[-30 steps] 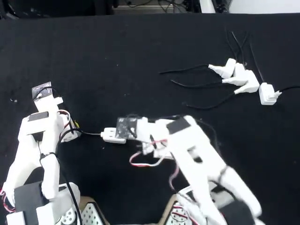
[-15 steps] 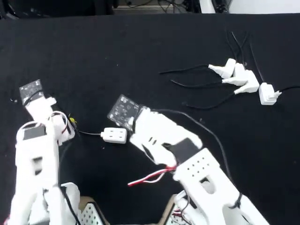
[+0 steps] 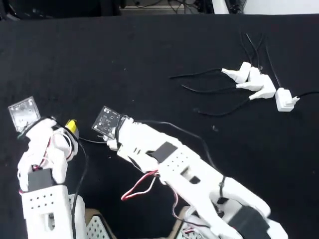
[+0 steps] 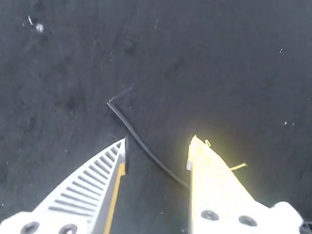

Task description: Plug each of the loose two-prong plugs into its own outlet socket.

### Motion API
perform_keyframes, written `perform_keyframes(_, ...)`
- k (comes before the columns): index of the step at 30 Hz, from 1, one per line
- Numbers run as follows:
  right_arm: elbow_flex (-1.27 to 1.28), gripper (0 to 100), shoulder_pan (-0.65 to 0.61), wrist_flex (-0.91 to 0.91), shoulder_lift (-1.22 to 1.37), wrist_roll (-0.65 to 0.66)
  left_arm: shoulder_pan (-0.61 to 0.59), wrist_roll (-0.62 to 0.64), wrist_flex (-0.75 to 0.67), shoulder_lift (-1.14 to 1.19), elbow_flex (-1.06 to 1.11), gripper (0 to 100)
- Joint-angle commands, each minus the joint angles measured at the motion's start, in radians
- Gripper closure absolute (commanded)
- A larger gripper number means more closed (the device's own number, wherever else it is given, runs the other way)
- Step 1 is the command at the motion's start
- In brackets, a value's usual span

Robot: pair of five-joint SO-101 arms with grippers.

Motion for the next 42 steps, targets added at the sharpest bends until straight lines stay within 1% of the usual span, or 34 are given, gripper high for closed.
perform_keyframes(1, -0.013, 98.8, -0.009, -0.043, 0.016, -0.012, -0.001, 0.006, -0.012, -0.124, 0.025, 79)
perform_keyframes(5, -0.012, 98.8, -0.008, -0.035, 0.004, -0.101, -0.001, 0.006, -0.012, -0.199, 0.062, 79)
perform_keyframes(9, 0.007, 98.8, -0.008, -0.014, -0.062, -0.126, 0.015, 0.006, -0.011, -0.215, 0.073, 79)
perform_keyframes(12, 0.022, 98.8, -0.009, -0.006, -0.102, -0.127, 0.099, 0.003, 0.006, -0.222, 0.064, 79)
perform_keyframes(15, 0.039, 98.8, -0.009, -0.012, -0.124, -0.129, 0.211, -0.040, 0.029, -0.222, 0.045, 79)
perform_keyframes(18, 0.044, 98.8, -0.009, -0.014, -0.125, -0.129, 0.265, -0.058, 0.026, -0.222, 0.051, 79)
perform_keyframes(32, 0.038, 98.8, -0.009, -0.014, -0.125, -0.129, 0.271, -0.051, 0.029, -0.224, 0.038, 79)
perform_keyframes(37, 0.038, 98.8, -0.008, -0.014, -0.125, -0.129, 0.246, -0.052, 0.083, -0.224, -0.028, 79)
perform_keyframes(42, 0.041, 98.8, -0.008, -0.041, -0.119, -0.129, 0.251, -0.058, 0.095, -0.224, -0.035, 79)
